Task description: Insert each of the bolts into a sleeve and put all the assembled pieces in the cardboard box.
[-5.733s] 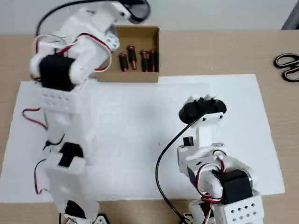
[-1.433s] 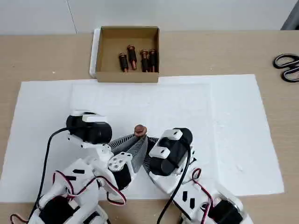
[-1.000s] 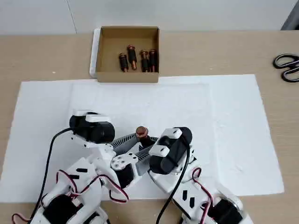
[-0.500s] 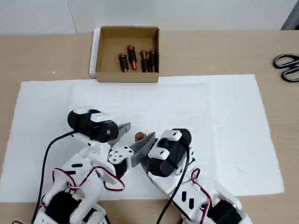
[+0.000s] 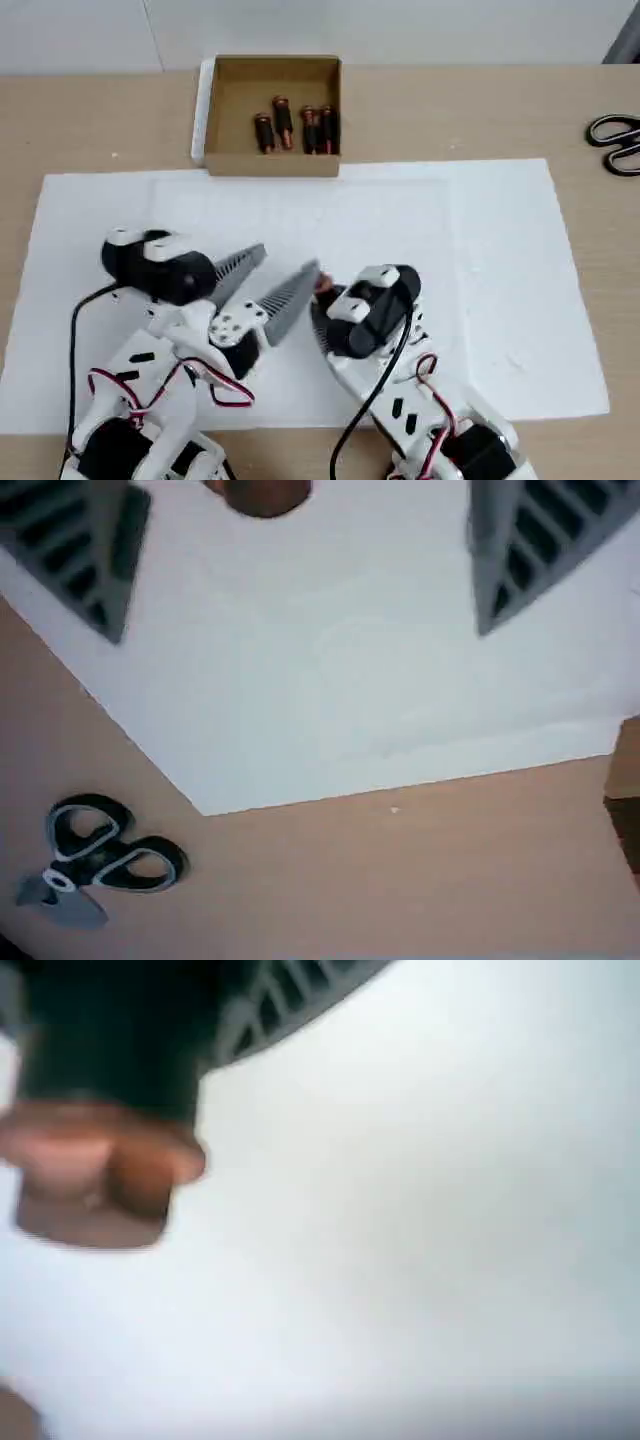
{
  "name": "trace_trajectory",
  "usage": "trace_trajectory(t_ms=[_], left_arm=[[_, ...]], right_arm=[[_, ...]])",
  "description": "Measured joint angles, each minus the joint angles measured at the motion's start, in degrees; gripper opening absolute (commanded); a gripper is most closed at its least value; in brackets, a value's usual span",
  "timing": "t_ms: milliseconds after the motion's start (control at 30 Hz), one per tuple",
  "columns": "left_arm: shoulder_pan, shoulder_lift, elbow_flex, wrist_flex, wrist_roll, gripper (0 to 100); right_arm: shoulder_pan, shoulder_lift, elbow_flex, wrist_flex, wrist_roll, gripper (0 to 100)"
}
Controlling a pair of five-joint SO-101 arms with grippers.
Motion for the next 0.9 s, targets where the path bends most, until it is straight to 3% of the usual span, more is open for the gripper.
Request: trace_trajectory(t_ms=[133,400,900], left_arm=[[-5.8,5.0,-3.3,-2.2,0.1,0],[-10.9,24.6,-13.0,-7.6,0.1,1],[-18.8,65.1,-36.1,-8.2,0.1,1]], right_arm=[[4.8,0.1,-0.1,0.0,1.2,0.3],[8.4,6.9,-0.1,0.0,1.4,0.3],[15.6,51.9,-25.5,-3.6,-3.6,0.3]])
